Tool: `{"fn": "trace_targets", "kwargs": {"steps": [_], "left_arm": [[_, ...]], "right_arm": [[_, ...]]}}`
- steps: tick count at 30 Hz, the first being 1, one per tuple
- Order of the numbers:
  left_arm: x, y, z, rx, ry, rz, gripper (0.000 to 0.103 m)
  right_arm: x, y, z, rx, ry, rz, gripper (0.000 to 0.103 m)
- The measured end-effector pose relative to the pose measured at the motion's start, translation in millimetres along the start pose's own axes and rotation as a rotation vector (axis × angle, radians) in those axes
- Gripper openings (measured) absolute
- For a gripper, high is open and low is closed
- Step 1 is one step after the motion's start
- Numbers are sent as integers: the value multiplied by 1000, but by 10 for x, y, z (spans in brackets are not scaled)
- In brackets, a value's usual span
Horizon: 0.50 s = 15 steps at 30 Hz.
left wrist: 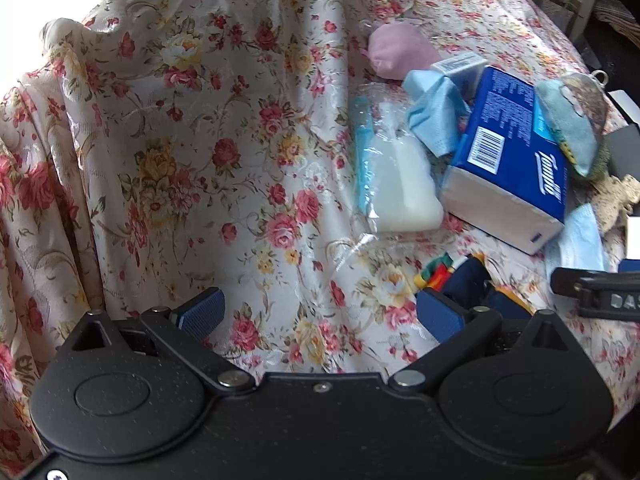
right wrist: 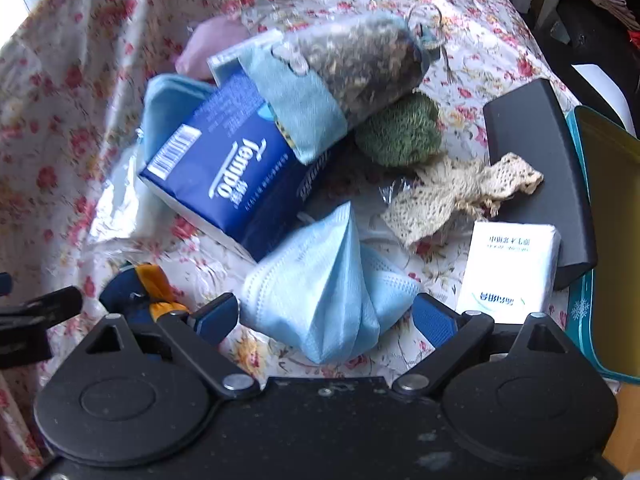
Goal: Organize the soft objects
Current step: 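Grasp the rolled blue cloth with the left tool while the right tool grasps the blue face mask, then lift the blue cloth with the left tool while the right tool lifts the mask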
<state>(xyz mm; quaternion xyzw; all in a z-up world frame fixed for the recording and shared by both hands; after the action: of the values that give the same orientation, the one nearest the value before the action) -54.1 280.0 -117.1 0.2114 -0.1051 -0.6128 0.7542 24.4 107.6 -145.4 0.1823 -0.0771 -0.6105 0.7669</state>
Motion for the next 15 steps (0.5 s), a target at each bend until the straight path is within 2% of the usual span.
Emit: {"fn": "trace_targets", "kwargs": {"steps": [2,4,8,15], "left_arm": [[50,-42,38,7,-26,-32,99],[131,-68,61,16,-54,-69,99],[357,-92,70,29,-133,-139,99],[693,-72,59,74,-208,-266,99]], "right_arm": [[1,-35,-23,-11,6,0,77],[13,-68,-33,-25,19,-7,70],[77,-78,6,-19,29,-20,64],[143,4,215,14,43,-39,63]]}}
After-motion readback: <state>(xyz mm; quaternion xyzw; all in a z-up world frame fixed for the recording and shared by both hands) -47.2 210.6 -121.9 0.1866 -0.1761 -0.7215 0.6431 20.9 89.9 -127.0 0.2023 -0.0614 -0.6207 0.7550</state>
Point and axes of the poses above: each gripper's, at about its wrist camera, not at the fingertips, and z roughly against the way its jaws point, x to its right, y to its top, the point moved 9 cm from there along -z, roughly the way its jaws point, and after that the axes turned 7 degrees about -z, right-handed, at the moved point
